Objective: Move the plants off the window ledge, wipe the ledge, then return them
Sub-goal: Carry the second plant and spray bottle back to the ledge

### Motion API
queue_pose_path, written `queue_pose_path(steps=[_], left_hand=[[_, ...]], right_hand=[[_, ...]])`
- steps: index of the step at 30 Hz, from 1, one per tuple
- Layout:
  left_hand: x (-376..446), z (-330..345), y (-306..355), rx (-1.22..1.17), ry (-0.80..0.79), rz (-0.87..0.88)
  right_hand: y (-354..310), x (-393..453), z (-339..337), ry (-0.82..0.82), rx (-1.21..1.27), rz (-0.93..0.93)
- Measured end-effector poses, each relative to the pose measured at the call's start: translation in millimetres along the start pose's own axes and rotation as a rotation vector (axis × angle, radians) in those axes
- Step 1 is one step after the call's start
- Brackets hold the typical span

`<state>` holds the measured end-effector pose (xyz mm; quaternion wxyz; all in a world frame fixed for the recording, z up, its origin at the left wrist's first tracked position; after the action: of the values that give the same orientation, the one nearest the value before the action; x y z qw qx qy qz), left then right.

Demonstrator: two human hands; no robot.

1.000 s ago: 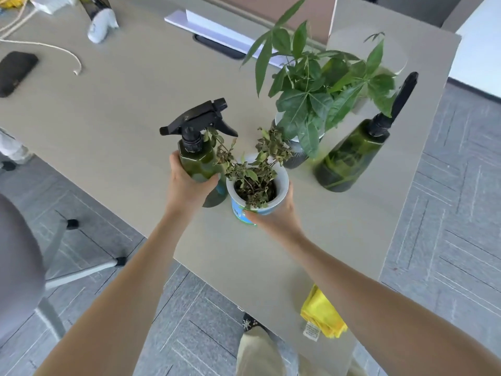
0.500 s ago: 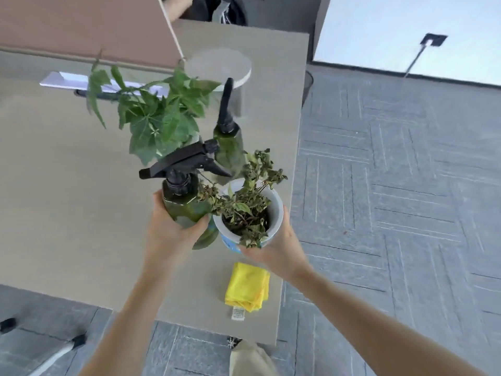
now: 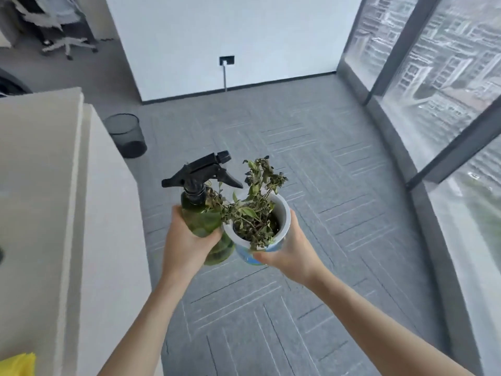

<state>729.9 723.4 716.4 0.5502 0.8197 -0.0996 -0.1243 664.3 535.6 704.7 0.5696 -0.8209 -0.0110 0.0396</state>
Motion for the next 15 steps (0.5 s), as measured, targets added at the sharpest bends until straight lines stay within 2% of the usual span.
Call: queue_pose_path(steps=[7, 15], left_hand=[[99, 216, 67, -0.030, -0.313, 0.016], [241, 448, 157, 0.110, -0.645, 0.137]], right_hand=[[80, -52, -195, 0.380, 0.077, 0.102], [182, -77, -392, 0.879, 0.159, 0.214]])
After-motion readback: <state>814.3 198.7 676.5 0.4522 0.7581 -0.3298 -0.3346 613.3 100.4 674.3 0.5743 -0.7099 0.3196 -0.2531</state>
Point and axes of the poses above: each hand's wrist, its own x-axis towards the middle knuckle, its own z-axis out of the palm, y = z × x, the point moved 8 cm from there along x, towards the middle knuckle, and after that the axes turned 14 degrees about -y, right-handed, at the moved point
